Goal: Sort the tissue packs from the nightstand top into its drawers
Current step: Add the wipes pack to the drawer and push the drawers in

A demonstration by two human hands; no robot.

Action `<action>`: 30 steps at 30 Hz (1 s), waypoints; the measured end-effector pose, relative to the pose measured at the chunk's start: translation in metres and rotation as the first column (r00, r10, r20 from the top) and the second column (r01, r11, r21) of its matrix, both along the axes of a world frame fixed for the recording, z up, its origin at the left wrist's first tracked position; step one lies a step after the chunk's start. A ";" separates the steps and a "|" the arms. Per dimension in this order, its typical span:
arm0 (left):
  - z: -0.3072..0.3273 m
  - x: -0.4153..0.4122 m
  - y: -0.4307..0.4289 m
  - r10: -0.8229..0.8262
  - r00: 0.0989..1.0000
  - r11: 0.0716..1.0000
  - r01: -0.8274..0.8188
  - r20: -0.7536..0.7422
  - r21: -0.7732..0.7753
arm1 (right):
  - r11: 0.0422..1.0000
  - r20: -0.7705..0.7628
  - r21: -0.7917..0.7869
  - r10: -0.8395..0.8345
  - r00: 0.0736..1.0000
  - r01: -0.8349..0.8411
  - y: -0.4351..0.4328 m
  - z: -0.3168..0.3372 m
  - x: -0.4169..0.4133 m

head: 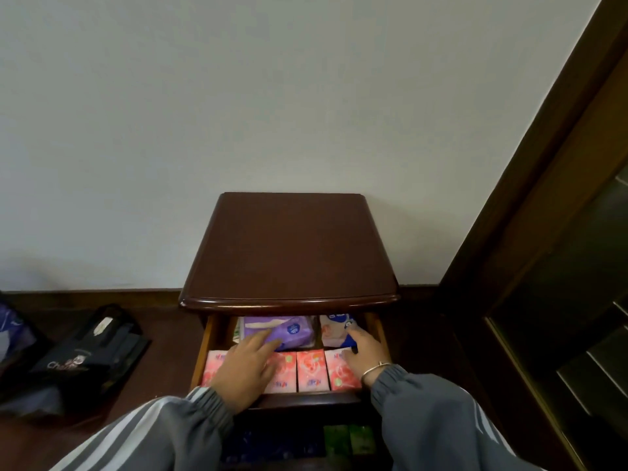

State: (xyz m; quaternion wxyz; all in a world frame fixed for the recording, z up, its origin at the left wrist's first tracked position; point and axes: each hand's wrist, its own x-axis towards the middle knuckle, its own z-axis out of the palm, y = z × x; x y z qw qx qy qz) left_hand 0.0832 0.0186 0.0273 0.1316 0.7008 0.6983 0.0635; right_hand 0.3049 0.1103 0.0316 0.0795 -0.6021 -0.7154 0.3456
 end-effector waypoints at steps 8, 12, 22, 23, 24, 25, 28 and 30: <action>-0.001 -0.009 0.034 -0.117 0.983 0.941 0.065 -0.141 -0.332 | 0.994 0.073 0.037 0.096 0.993 -0.099 -0.004 0.004 0.009; -0.006 -0.031 0.030 -0.099 0.975 0.938 0.024 -0.199 -0.346 | 0.981 0.014 0.123 0.152 0.988 -0.153 -0.016 0.006 0.024; 0.013 -0.070 -0.056 -0.151 0.963 0.987 0.134 -0.225 -0.088 | 0.871 0.385 0.068 0.427 0.818 -0.487 -0.024 0.012 0.083; 0.014 -0.074 -0.066 -0.154 0.935 0.988 0.138 -0.318 -0.071 | 0.877 0.425 0.079 0.401 0.812 -0.474 -0.022 0.011 0.086; 0.017 -0.078 -0.073 -0.141 0.916 0.990 0.117 -0.377 -0.085 | 0.882 0.456 0.103 0.369 0.810 -0.460 -0.021 0.010 0.087; 0.019 -0.080 -0.079 -0.100 0.912 0.995 0.081 -0.397 -0.065 | 0.882 0.484 0.145 0.333 0.809 -0.449 -0.020 0.009 0.088; 0.016 -0.083 -0.080 0.013 0.927 1.000 -0.011 -0.375 0.007 | 0.878 0.535 0.278 0.195 0.822 -0.389 -0.014 0.009 0.086; 0.012 -0.083 -0.072 0.078 0.933 0.994 -0.046 -0.352 0.097 | 0.855 0.530 0.393 0.091 0.843 -0.339 -0.009 0.011 0.079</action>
